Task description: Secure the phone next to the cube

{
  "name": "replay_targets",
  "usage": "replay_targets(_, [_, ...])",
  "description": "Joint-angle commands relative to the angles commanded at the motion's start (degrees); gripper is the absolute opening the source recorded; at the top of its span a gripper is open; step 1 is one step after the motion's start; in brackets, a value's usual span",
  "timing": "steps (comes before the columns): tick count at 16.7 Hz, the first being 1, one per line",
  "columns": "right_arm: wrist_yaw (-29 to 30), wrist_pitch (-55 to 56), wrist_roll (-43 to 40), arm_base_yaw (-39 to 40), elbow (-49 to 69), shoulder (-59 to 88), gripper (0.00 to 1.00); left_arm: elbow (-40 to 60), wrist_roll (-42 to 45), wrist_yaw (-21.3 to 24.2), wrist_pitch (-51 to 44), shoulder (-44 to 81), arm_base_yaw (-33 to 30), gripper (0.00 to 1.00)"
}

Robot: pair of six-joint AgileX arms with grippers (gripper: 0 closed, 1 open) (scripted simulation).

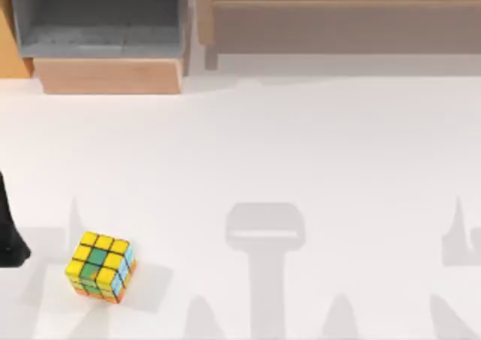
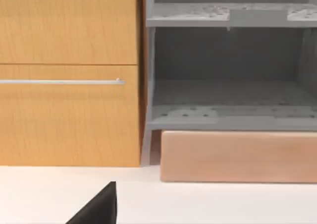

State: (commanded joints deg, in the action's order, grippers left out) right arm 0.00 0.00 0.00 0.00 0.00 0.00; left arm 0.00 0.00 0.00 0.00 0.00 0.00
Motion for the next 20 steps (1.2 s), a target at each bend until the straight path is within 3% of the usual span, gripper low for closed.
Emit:
replay_targets(4, [0.0,-1.06,0.46,-0.25,1.49,1.75,1.0,0.0,0.0,0.0,0.0,0.0,0.0,1.0])
replay_targets(8, [0.0,-6.95,2.99,-1.62,9.85,12.6,1.0,0.0,0.0,0.0,0.0,0.0,0.0,1.0])
replay_targets(20, [0.04,-37.44,16.16,-8.8,53.28,79.08,1.0,0.0,0.0,0.0,0.0,0.0,0.0,1.0])
